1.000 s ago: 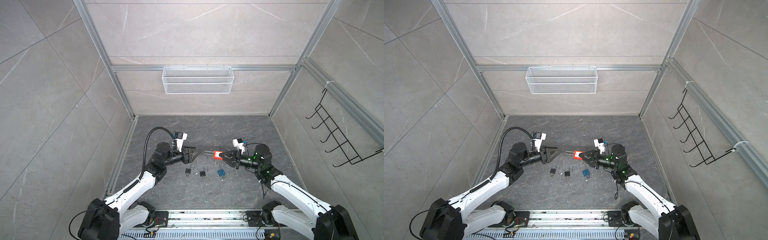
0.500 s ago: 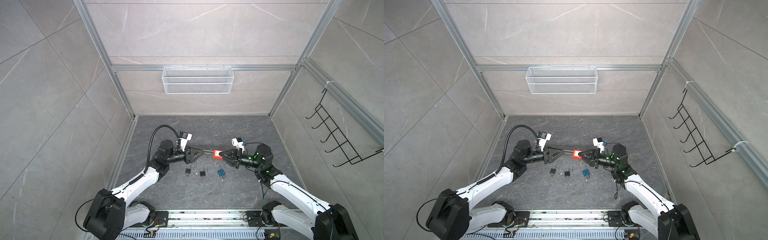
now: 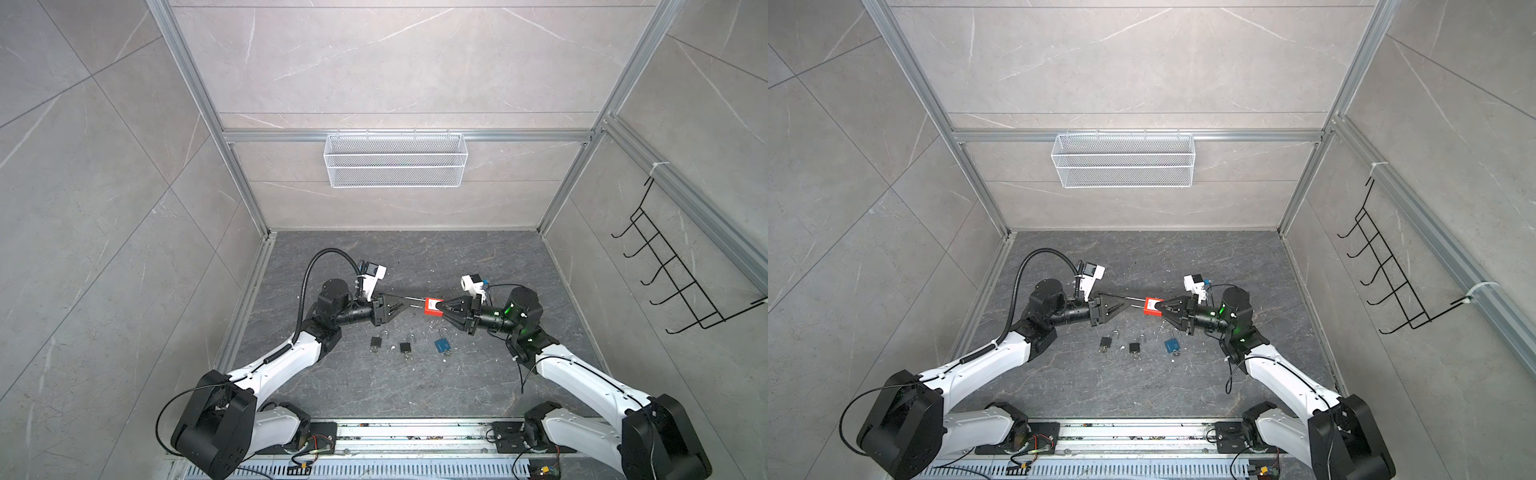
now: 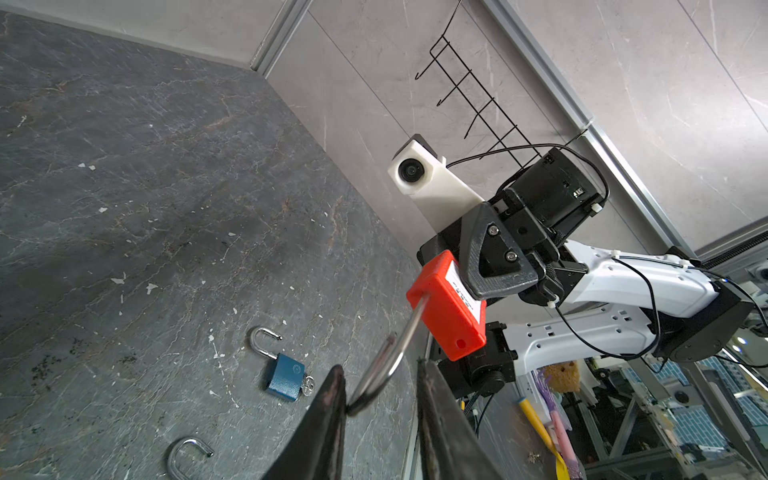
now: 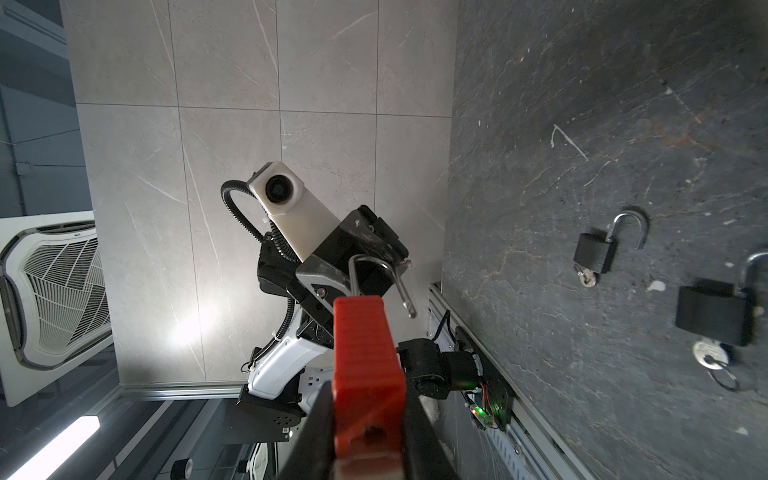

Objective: Lock with the key

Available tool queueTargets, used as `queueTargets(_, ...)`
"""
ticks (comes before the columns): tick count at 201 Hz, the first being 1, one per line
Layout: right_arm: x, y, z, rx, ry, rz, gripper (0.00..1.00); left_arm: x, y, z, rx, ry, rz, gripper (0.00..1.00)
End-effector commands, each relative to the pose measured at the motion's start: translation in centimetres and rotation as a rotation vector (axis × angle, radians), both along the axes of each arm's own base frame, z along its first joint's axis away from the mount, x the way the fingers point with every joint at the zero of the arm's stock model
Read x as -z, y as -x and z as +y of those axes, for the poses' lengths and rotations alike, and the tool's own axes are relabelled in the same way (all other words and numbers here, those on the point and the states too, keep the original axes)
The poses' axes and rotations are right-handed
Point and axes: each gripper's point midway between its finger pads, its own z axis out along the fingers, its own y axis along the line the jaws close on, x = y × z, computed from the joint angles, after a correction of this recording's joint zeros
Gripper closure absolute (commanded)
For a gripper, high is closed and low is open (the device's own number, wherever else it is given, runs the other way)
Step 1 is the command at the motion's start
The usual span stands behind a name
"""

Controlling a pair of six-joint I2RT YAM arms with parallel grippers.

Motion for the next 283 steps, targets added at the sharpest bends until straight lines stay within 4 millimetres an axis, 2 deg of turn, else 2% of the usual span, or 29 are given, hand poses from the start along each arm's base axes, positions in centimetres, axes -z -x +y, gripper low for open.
queueTargets(1, -0.4, -0.1, -0.1, 0.003, -0.009, -0.035, 1.0, -2.4, 0.5, -0.8, 0.045, 0.052, -0.068, 0.72)
queueTargets(22, -0.1, -0.2, -0.1, 0.008, 0.003, -0.039, 1.0, -2.5, 0.7, -0.9, 0.051, 0.05, -0.063, 0.73)
queueTargets(74, 0.4, 0.0, -0.3, 0.001, 0.091, -0.123, 1.0, -2.4, 0.7, -1.1, 0.048, 0.039, -0.039, 0.88)
queueTargets(142, 1.2, 0.1, -0.4, -0.002, 0.155, -0.207, 1.0, -3.2, 1.2, -1.2, 0.06, 0.061, -0.024, 1.0)
queueTargets(209, 2.3, 0.2, -0.5, -0.018, 0.203, -0.278, 1.0, -3.9, 1.8, -1.2, 0.07, 0.121, -0.005, 1.0)
queueTargets(283, 1.3, 0.0, -0.4, -0.021, 0.192, -0.392, 1.0, -6.1, 2.9, -1.5, 0.144, 0.215, 0.02, 1.0)
